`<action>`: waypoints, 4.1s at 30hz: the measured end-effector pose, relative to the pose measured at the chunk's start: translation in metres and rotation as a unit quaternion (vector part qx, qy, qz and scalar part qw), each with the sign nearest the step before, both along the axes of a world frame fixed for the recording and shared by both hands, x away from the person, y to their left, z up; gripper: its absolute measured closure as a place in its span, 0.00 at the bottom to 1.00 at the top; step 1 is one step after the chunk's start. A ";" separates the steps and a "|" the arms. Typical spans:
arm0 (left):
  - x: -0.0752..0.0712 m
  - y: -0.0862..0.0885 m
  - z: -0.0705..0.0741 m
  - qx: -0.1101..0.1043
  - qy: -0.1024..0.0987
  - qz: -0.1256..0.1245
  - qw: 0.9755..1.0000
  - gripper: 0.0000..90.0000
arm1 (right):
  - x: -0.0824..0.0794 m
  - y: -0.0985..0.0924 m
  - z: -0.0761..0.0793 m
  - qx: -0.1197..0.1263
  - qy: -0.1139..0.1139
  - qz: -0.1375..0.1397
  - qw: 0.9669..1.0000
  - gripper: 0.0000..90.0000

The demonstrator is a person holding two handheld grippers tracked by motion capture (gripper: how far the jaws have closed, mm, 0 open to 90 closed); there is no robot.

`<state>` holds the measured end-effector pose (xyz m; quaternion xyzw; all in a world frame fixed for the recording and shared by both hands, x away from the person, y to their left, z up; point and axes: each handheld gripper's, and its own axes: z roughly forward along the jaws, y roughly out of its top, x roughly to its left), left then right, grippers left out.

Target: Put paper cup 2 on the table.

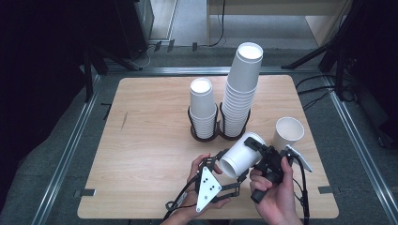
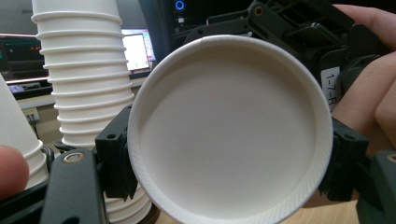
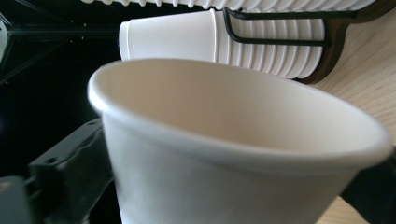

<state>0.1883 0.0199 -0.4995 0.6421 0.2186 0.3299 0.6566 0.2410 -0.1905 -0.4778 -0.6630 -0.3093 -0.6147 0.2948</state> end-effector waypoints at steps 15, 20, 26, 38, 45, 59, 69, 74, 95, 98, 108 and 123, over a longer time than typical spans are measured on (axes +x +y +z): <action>0.004 0.003 0.005 0.008 0.036 0.000 0.999 0.17 | -0.002 0.003 0.001 0.016 -0.002 -0.017 1.000 0.13; 0.008 0.003 0.005 0.020 0.073 -0.007 0.997 0.02 | -0.001 -0.008 0.006 -0.011 -0.028 -0.070 0.997 0.13; 0.012 0.010 0.009 0.019 0.098 -0.009 0.995 0.00 | -0.001 -0.019 0.018 -0.086 -0.099 -0.115 0.985 0.13; 0.018 0.043 0.005 0.018 0.131 0.019 0.991 0.00 | -0.002 -0.018 0.022 -0.230 -0.202 -0.125 0.944 0.13; 0.016 0.069 0.002 0.001 0.153 0.031 0.988 0.00 | -0.005 -0.006 0.023 -0.291 -0.260 -0.104 0.915 0.13; 0.013 0.130 -0.013 0.002 0.171 0.114 0.979 0.00 | -0.014 0.016 0.028 -0.421 -0.363 -0.107 0.825 0.13; 0.007 0.174 -0.024 0.000 0.203 0.174 0.964 0.00 | -0.016 0.029 0.019 -0.476 -0.407 -0.087 0.775 0.13; 0.012 0.203 -0.029 -0.022 0.221 0.221 0.950 0.00 | -0.013 0.032 0.009 -0.508 -0.441 -0.099 0.733 0.13; 0.007 0.240 -0.040 -0.021 0.246 0.279 0.928 0.01 | 0.022 0.036 -0.037 -0.543 -0.476 -0.100 0.684 0.13; 0.004 0.243 -0.040 -0.020 0.248 0.282 0.927 0.01 | 0.026 0.039 -0.043 -0.539 -0.483 -0.091 0.684 0.13; -0.004 0.248 -0.042 -0.016 0.246 0.289 0.925 0.01 | 0.032 0.054 -0.056 -0.539 -0.488 -0.054 0.684 0.13; -0.006 0.245 -0.045 -0.008 0.248 0.285 0.926 0.01 | 0.029 0.071 -0.066 -0.541 -0.502 0.006 0.675 0.13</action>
